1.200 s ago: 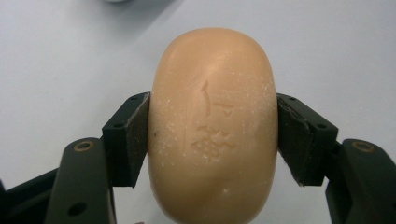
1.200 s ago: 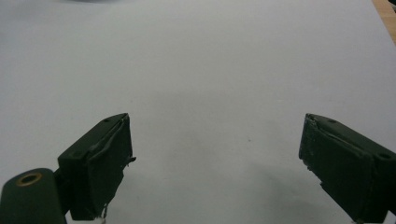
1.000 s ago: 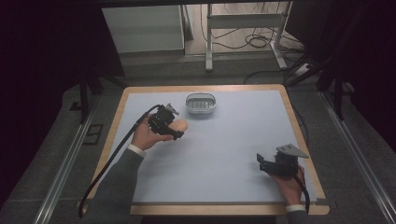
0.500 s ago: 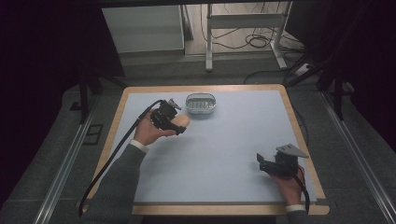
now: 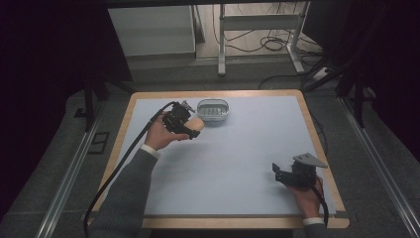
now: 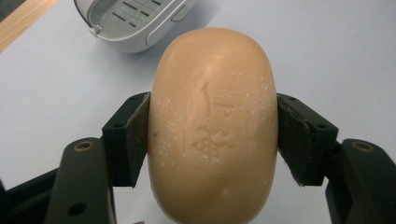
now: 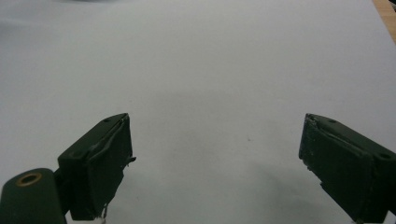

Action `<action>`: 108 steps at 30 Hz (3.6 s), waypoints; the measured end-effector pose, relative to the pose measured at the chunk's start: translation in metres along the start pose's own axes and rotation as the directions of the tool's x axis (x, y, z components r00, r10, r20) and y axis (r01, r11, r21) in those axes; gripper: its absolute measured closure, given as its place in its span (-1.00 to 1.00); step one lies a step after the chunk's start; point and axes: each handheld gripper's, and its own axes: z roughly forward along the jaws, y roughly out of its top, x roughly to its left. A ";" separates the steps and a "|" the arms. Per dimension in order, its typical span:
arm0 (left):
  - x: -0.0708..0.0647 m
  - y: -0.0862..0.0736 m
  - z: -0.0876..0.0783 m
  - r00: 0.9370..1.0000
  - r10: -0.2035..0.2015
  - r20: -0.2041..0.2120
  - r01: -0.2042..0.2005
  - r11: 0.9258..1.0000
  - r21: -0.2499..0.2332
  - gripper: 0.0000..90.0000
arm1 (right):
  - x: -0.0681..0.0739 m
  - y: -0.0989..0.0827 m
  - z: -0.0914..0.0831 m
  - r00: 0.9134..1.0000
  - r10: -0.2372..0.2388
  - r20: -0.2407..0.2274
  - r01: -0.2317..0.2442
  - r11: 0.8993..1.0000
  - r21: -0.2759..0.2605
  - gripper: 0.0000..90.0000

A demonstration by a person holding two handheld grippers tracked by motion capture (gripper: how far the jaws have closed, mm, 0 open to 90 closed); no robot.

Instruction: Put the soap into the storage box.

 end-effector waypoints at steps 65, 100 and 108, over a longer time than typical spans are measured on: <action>0.035 0.071 0.057 0.999 0.037 0.018 -0.038 0.998 0.054 -0.27 | -0.001 0.000 0.000 1.000 0.013 -0.002 -0.013 1.000 -0.001 -0.79; 0.056 0.102 0.094 0.998 0.047 0.036 -0.050 0.995 0.091 -0.27 | -0.001 0.000 0.000 1.000 0.010 0.002 -0.010 1.000 0.001 -0.79; 0.057 0.102 0.105 0.998 0.042 0.040 -0.046 0.993 0.106 -0.27 | -0.001 0.000 0.000 1.000 0.013 0.002 -0.013 1.000 0.002 -0.79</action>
